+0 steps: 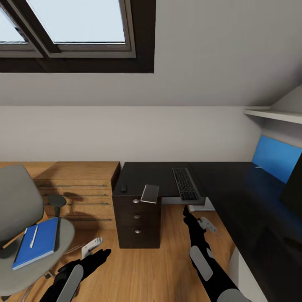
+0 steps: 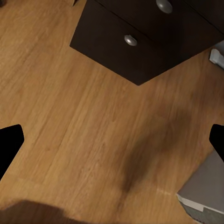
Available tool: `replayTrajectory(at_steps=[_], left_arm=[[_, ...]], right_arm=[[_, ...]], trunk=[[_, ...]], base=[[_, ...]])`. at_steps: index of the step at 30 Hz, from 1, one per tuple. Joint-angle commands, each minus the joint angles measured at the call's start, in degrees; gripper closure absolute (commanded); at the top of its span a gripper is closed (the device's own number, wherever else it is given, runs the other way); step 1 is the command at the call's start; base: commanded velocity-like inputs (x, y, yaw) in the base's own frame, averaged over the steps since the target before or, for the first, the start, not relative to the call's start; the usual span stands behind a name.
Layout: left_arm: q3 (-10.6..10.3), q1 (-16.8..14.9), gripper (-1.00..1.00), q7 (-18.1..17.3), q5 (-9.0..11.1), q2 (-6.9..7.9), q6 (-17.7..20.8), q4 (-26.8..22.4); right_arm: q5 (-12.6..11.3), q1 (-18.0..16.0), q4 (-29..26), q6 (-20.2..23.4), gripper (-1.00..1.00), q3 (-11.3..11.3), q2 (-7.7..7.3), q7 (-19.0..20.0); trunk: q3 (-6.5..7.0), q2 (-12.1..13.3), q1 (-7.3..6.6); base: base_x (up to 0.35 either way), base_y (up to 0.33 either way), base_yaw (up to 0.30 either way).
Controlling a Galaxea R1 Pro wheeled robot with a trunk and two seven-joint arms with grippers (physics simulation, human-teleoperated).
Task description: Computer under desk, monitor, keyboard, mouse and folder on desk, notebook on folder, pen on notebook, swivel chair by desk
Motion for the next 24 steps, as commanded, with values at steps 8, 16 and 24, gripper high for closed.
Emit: replayTrajectory(at_steps=[8, 16, 24], left_arm=[[0.0, 0.0, -1.00, 0.5, 0.5, 0.01, 0.2, -1.2], [-0.1, 5.4, -1.00, 0.5, 0.5, 0.01, 0.3, -17.6], [-0.1, 10.5, -1.00, 0.5, 0.5, 0.09, 0.3, -26.0]], right_arm=[[-0.6, 0.1, -1.5, -0.4, -1.00, 0.2, 0.02, -0.1], [-0.9, 0.1, -1.8, 3.3, -1.00, 0.1, -0.07, 0.0], [-3.2, 0.1, -2.9, 4.9, -1.00, -0.8, -0.04, 0.1]], trunk=[[-1.51, -3.3, 1.77], [-2.95, -6.5, 3.52], [-4.39, -9.7, 5.28]], base=[[0.000, 0.000, 0.000], [0.000, 0.000, 0.000], [0.000, 0.000, 0.000]])
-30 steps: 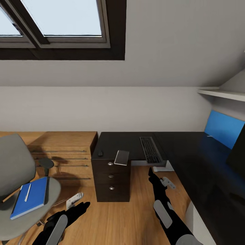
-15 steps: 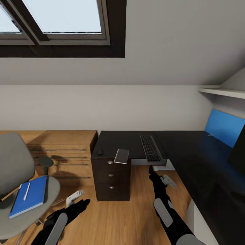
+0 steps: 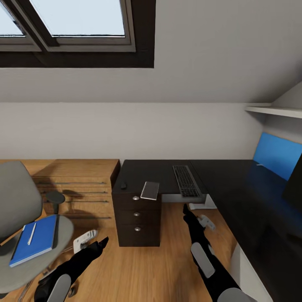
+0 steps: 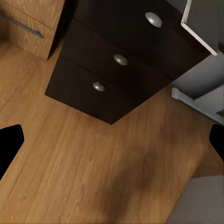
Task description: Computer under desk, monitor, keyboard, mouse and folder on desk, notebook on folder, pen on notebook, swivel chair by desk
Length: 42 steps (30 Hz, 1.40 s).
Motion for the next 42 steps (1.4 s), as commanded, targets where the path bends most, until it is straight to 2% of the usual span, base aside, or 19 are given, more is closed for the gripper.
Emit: replayTrajectory(at_steps=[1, 3, 5, 6, 7, 8, 11, 13, 17, 31, 39, 42], left_arm=[[0.0, 0.0, -1.00, 0.5, 0.6, 0.02, 0.2, -0.2], [0.0, 0.1, -1.00, 0.5, 0.6, 0.02, 0.2, -0.3], [0.0, 0.1, -1.00, 0.5, 0.6, 0.02, 0.2, -0.3], [0.0, 0.1, -1.00, 0.5, 0.6, 0.02, 0.2, -0.3], [0.0, 0.1, -1.00, 0.5, 0.6, 0.02, 0.2, -0.3], [-0.1, 0.2, -1.00, 0.5, 0.6, 0.02, 0.2, -0.3], [-0.1, 0.2, -1.00, 0.5, 0.7, -0.04, 0.2, -0.3], [-0.1, 0.2, -1.00, 0.5, 0.7, -0.05, 0.2, -0.3], [-0.1, 0.2, -1.00, 0.5, 0.7, -0.07, 0.2, -0.3], [-0.1, 0.2, -1.00, 0.5, 0.7, -0.07, 0.2, 0.0], [-0.1, 0.2, -1.00, 0.5, 0.7, -0.11, 0.2, 0.1], [-0.1, 0.2, -1.00, 0.5, 0.7, -0.14, 0.2, 0.2]], right_arm=[[-2.6, 0.0, 0.0, 1.1, -1.00, -0.4, -0.06, 0.0], [-8.0, 0.0, 0.0, 5.9, -1.00, -1.9, -0.52, 0.0], [-10.7, 0.0, 0.0, 9.1, -1.00, -2.5, -1.11, 0.0], [-13.3, 0.0, 0.0, 12.3, -1.00, -3.0, -1.85, 0.0], [-14.5, 0.0, 0.0, 13.9, -1.00, -3.1, -2.22, 0.1], [-16.8, 0.0, 0.0, 16.7, -1.00, -3.3, -2.96, 0.1], [-20.8, -0.1, 0.0, 20.7, -1.00, -3.6, -4.70, 0.2], [-22.1, -0.1, 0.0, 21.7, -1.00, -3.7, -5.64, 0.1], [-23.2, 0.0, 0.0, 22.4, -1.00, -4.0, -6.61, 0.1], [-23.1, -0.1, -0.5, 21.9, -1.00, -3.8, -6.92, 0.9], [-22.3, -0.1, -0.6, 21.9, -1.00, -3.6, -7.12, 6.6], [-21.2, -0.1, -0.3, 21.9, -1.00, -3.6, -7.74, 11.0]], trunk=[[-0.25, -0.5, 0.23], [-0.61, -1.3, 0.67], [-0.97, -2.1, 1.11], [-1.15, -2.5, 1.33], [-1.33, -2.9, 1.55], [-1.51, -3.3, 1.76], [-2.05, -4.5, 2.42], [-2.41, -5.3, 2.86], [-3.12, -6.9, 3.74], [-5.64, -12.5, 6.82], [-7.07, -15.7, 8.57], [-7.61, -16.9, 9.23]], base=[[0.000, 0.000, 0.000], [0.000, 0.000, 0.000], [0.000, 0.000, 0.000], [0.000, 0.000, 0.000], [0.000, 0.000, 0.000], [0.000, 0.000, 0.000], [0.000, 0.000, 0.000], [0.000, 0.000, 0.000], [0.000, 0.000, 0.000], [0.000, 0.000, 0.000], [0.000, 0.000, 0.000], [0.000, 0.000, 0.000]])
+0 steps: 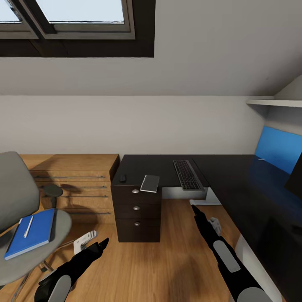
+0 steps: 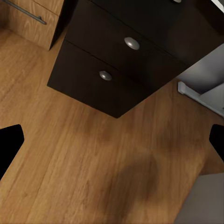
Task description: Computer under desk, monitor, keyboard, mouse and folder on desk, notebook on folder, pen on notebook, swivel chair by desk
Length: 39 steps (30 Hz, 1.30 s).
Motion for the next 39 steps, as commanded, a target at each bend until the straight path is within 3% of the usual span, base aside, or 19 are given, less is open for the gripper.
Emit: replayTrajectory(at_steps=[1, 3, 5, 11, 14, 20, 27, 29, 31, 39], left_arm=[[0.0, 0.0, -1.00, 0.5, 0.6, 0.01, 0.2, -0.1], [-0.1, 0.0, -1.00, 0.5, 0.6, -0.03, 0.2, 0.1], [-0.1, 0.0, -1.00, 0.5, 0.6, -0.06, 0.2, 0.1], [-0.6, 0.0, -1.00, 0.5, 0.6, -0.08, 0.2, 0.2], [-0.7, 0.0, -1.00, 0.5, 0.7, -0.09, 0.2, 0.3], [-0.8, 0.0, -1.00, 0.5, 0.6, -0.08, 0.2, 0.5], [-0.8, 0.0, -1.00, 0.5, 0.6, -0.08, 0.1, 0.5], [-0.8, 0.0, -1.00, 0.5, 0.6, -0.08, 0.1, 0.5], [-0.8, 0.0, -1.00, 0.5, 0.6, -0.09, 0.1, 0.6], [-0.8, 0.0, -1.00, 0.5, 0.7, -0.02, 0.1, 1.0]], right_arm=[[-0.4, 0.0, 0.1, 0.3, -1.00, 0.0, -0.25, 1.5], [-0.2, 0.0, 1.5, 0.4, -1.00, -0.2, -1.63, 8.3], [-0.2, 0.0, 3.0, 0.5, -1.00, -0.3, -2.45, 12.2], [-0.3, 0.0, 5.5, 0.7, -1.00, -1.5, -3.34, 17.6], [-0.3, 0.0, 6.0, 0.9, -1.00, -2.9, -3.45, 16.8], [-0.9, 0.0, 5.7, 1.1, -1.00, -3.0, -3.21, 12.8], [-6.3, 0.0, 5.5, 1.7, -1.00, -2.9, -3.15, 12.2], [-8.1, 0.0, 5.4, 2.9, -1.00, -2.9, -3.18, 12.1], [-11.4, 0.0, 5.4, 7.0, -1.00, -3.0, -3.30, 12.1], [-16.0, 0.0, 5.4, 10.0, -1.00, -3.1, -3.50, 12.1]], trunk=[[-0.25, -0.4, 0.22], [-0.60, -1.3, 0.66], [-0.96, -2.1, 1.10], [-2.04, -4.5, 2.42], [-2.58, -5.7, 3.08], [-2.76, -6.1, 3.30], [-3.48, -7.7, 4.18], [-3.84, -8.5, 4.62], [-4.02, -8.9, 4.84], [-4.02, -8.9, 4.84]], base=[[0.000, 0.000, 0.000], [0.000, 0.000, 0.000], [0.000, 0.000, 0.000], [0.000, 0.000, 0.000], [0.000, 0.000, 0.000], [0.000, 0.000, 0.000], [0.000, 0.000, 0.000], [0.000, 0.000, 0.000], [0.000, 0.000, 0.000], [0.000, 0.000, 0.000]])
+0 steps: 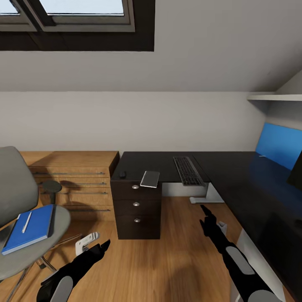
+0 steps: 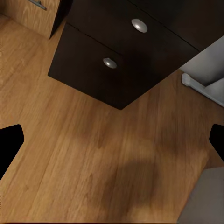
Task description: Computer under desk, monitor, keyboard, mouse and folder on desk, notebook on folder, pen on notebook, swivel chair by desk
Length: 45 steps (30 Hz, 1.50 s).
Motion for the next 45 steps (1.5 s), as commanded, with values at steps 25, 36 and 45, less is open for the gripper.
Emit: replayTrajectory(at_steps=[25, 36, 45], left_arm=[[0.0, 0.0, -1.00, 0.4, 0.6, 0.15, 0.1, 1.2], [0.0, 0.0, -1.00, 0.4, 0.6, 0.15, 0.1, 1.3], [0.0, 0.0, -1.00, 0.4, 0.6, 0.24, 0.1, 1.3]], right_arm=[[-1.4, 0.0, 0.1, 2.2, -1.00, -1.8, 0.03, 0.1], [-1.3, 0.0, 0.1, 2.1, -1.00, -1.8, 0.02, 0.1], [-1.3, 0.0, 0.1, 2.1, -1.00, -1.8, 0.04, 0.0]], trunk=[[-0.06, 0.0, -0.01], [-0.06, 0.0, -0.01], [-0.06, 0.0, -0.01]], base=[[0.178, 0.000, 0.000], [0.130, 0.000, 0.000], [0.106, 0.000, 0.000]])
